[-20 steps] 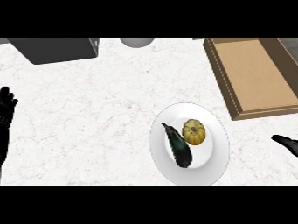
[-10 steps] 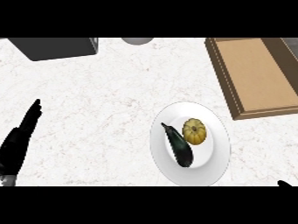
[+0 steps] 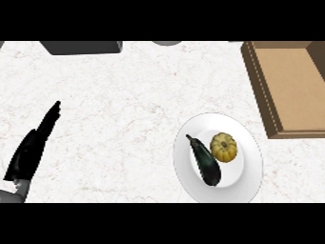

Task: Pick the squash from the plate and place it in the cardboard box

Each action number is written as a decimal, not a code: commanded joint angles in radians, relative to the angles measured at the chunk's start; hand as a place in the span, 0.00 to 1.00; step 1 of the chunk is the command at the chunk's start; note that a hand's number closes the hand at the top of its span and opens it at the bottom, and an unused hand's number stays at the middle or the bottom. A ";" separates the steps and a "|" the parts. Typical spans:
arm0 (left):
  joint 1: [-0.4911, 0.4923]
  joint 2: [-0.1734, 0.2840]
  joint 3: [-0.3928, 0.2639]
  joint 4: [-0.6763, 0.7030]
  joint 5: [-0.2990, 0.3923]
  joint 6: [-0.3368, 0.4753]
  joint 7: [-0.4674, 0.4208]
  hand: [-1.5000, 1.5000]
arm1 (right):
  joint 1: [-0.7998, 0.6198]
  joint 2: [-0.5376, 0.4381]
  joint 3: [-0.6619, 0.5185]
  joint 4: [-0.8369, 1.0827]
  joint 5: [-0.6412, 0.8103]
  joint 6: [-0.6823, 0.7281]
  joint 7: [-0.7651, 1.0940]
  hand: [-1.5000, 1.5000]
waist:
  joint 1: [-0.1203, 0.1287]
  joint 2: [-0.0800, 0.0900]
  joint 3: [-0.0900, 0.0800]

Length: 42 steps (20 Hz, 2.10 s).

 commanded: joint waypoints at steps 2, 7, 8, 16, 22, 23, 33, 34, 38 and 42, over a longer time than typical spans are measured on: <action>-0.042 -0.035 -0.040 -0.004 -0.044 0.015 0.020 0.50 | 0.222 0.115 0.142 -0.124 0.287 -0.078 0.146 0.00 | 0.032 0.007 0.000; -0.066 -0.035 -0.026 0.035 -0.037 -0.016 0.008 0.50 | 0.293 0.118 0.245 -0.199 0.505 -0.103 0.399 0.00 | 0.048 0.016 0.000; -0.089 -0.053 -0.033 0.041 -0.043 -0.006 0.037 0.50 | 0.304 0.119 0.262 -0.180 0.562 -0.121 0.439 0.00 | 0.042 0.015 0.001; -0.120 -0.092 -0.039 0.093 -0.073 0.003 0.019 0.50 | 0.265 0.120 0.392 -0.240 0.897 0.023 0.836 0.00 | 0.050 0.015 0.001; -0.090 -0.077 -0.021 0.078 -0.054 -0.041 0.002 0.50 | -0.007 0.120 0.445 -0.207 1.085 0.283 1.177 0.00 | 0.070 0.004 0.004; -0.119 -0.090 -0.026 0.090 -0.062 -0.042 0.015 0.50 | -0.071 0.120 0.468 -0.190 1.098 0.327 1.230 0.00 | 0.066 0.004 0.005; -0.113 -0.131 0.037 0.189 -0.095 -0.084 -0.073 0.50 | -0.566 0.120 0.464 0.019 1.204 0.524 1.484 0.00 | 0.053 -0.008 0.006; -0.143 -0.151 0.025 0.170 -0.115 -0.069 0.001 0.50 | -0.564 0.120 0.533 0.091 1.246 0.455 1.561 0.00 | 0.050 -0.009 0.007; -0.064 -0.117 0.083 0.160 -0.090 -0.142 -0.077 0.50 | -0.652 0.120 0.504 0.108 1.165 0.595 1.585 0.00 | 0.055 -0.009 0.007; -0.080 -0.156 0.085 0.119 -0.160 -0.129 0.001 0.50 | -0.684 0.120 0.475 0.202 1.116 0.541 1.583 0.00 | 0.052 -0.010 0.007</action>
